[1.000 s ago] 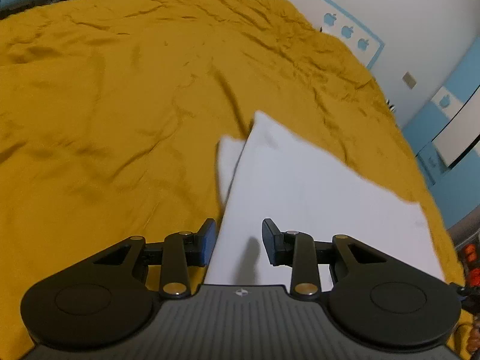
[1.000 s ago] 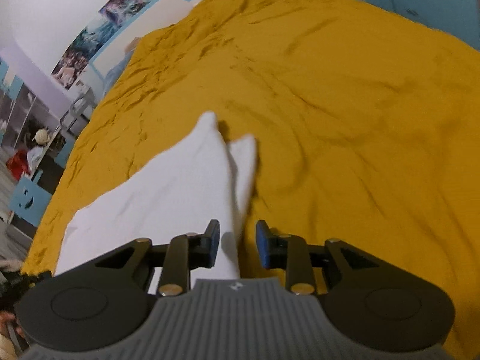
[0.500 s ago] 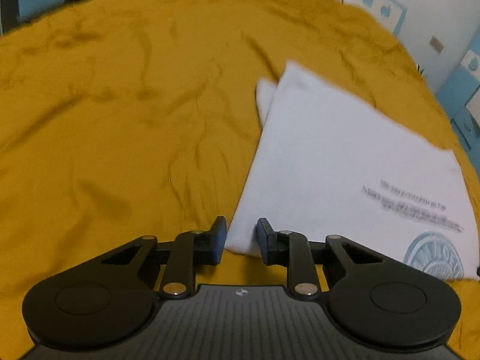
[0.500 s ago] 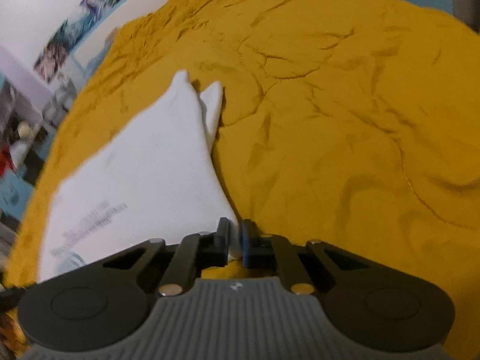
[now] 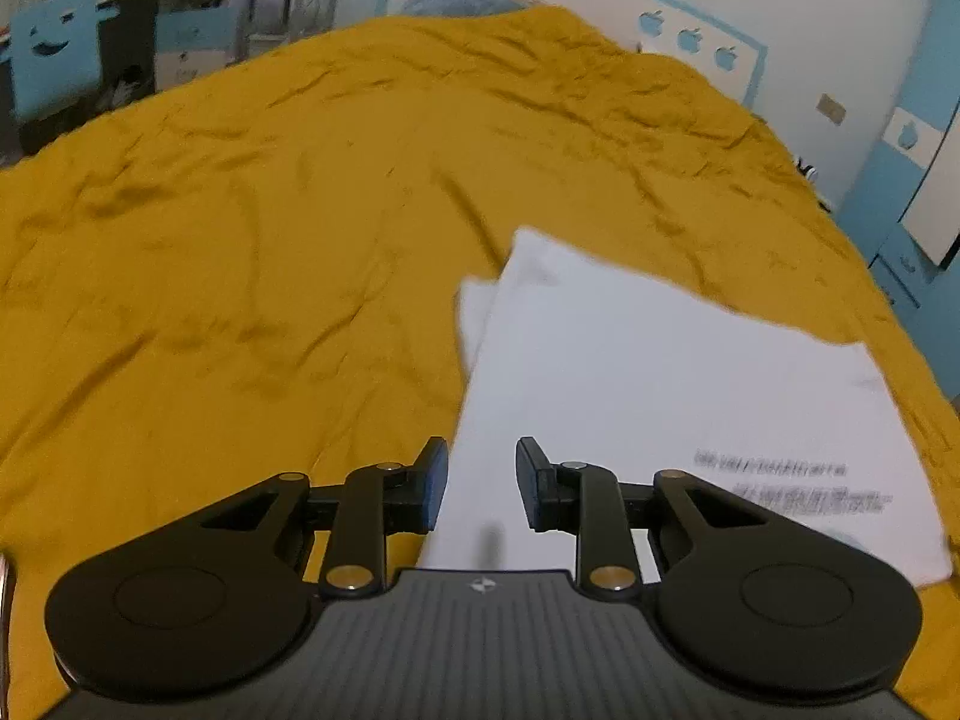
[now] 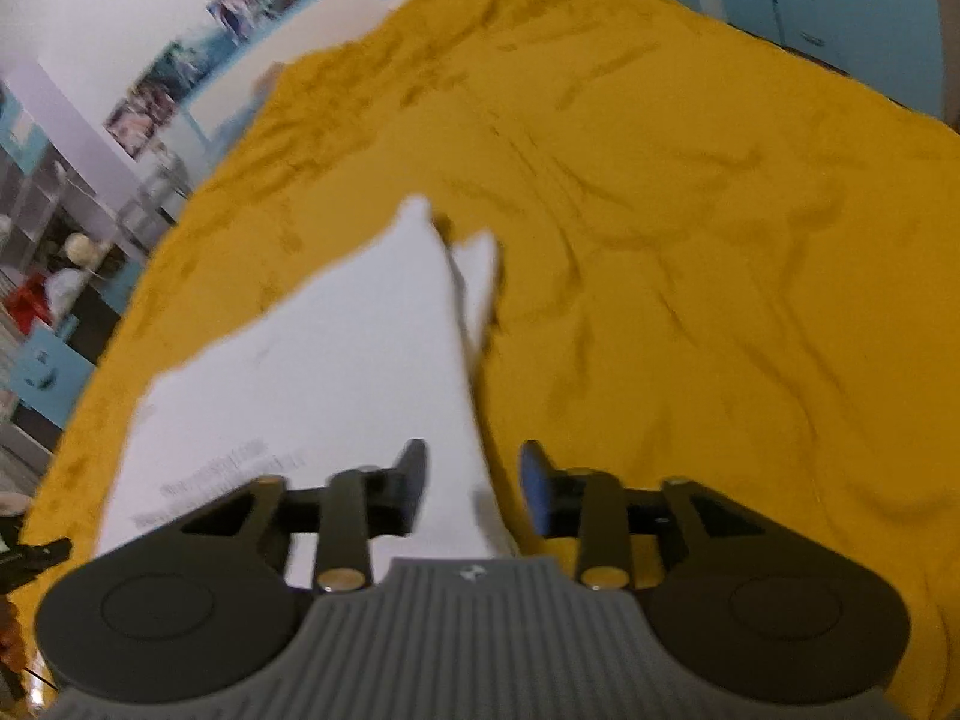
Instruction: Fold small clothes
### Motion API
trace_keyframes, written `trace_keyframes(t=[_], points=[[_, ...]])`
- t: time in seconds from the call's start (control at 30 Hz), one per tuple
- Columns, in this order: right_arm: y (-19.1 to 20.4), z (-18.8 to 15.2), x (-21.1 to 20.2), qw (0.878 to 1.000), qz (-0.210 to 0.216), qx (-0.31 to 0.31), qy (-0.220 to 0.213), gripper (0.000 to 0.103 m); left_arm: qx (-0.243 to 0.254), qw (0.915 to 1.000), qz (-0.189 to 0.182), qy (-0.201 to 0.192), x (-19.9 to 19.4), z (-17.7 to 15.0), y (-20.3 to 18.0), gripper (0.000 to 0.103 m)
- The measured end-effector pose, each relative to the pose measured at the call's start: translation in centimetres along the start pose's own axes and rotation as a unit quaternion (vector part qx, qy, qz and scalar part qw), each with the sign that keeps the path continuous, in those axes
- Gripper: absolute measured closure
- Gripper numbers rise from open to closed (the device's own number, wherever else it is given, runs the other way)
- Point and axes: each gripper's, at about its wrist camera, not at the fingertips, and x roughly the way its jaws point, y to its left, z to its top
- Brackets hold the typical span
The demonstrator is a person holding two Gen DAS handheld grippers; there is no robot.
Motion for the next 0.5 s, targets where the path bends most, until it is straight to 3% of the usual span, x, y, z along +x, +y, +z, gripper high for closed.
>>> trace_keyframes(t=[0.17,0.27,0.5], points=[[0.0,4.2,3.2,0.999,0.039,0.025,-0.011,0.061,0.012,0.9998,-0.017,-0.001,2.7,1.6,-2.1,0.069],[-0.5,6.0,6.1,0.998,0.051,0.043,0.001,0.046,0.011,0.9996,-0.026,0.007,4.6,2.1,-3.1,0.068],[-3.2,7.9,13.0,0.993,0.076,0.082,0.031,0.050,0.023,0.9991,-0.023,0.027,7.7,2.1,-4.6,0.067]])
